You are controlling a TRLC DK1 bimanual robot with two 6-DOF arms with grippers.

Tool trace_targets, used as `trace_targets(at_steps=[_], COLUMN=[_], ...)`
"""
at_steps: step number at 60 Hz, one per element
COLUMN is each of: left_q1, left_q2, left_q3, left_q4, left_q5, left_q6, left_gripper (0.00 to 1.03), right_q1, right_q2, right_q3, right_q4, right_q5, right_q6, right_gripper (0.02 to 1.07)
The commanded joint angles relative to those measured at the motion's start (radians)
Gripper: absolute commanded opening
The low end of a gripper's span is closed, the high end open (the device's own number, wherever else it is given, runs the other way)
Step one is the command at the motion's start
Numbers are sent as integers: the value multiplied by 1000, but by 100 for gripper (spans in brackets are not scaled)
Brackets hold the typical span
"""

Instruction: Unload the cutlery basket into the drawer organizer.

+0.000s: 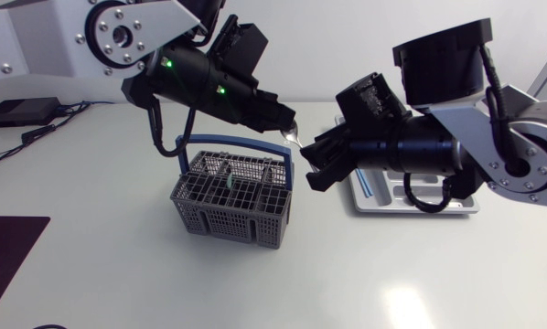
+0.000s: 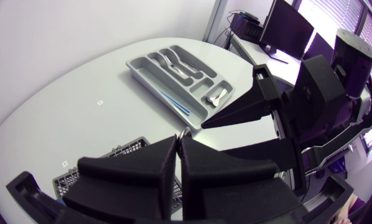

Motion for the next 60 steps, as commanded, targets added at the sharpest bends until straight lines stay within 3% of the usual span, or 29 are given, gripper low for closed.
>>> trace_targets(at_steps=[1,24,39,49,60], left_q1=[-9,-15,-15,-17,-12], left_q2=[18,12,10,10,4], left_q3=[35,31,28,26,31], left_q4=[-6,-6,-6,-6,-5], left_q5=[11,11,9,9,9], left_q6=[-29,-31,-31,-29,-31], left_gripper=[3,3,3,3,7], right_q1=[6,11,12,17,25], right_q2=[21,35,30,32,29], right_q3=[30,28,23,30,22], right_q4=[17,18,15,7,3], right_q5=[17,29,30,29,23], right_q6=[25,25,24,21,19], right_gripper=[53,52,36,15,12])
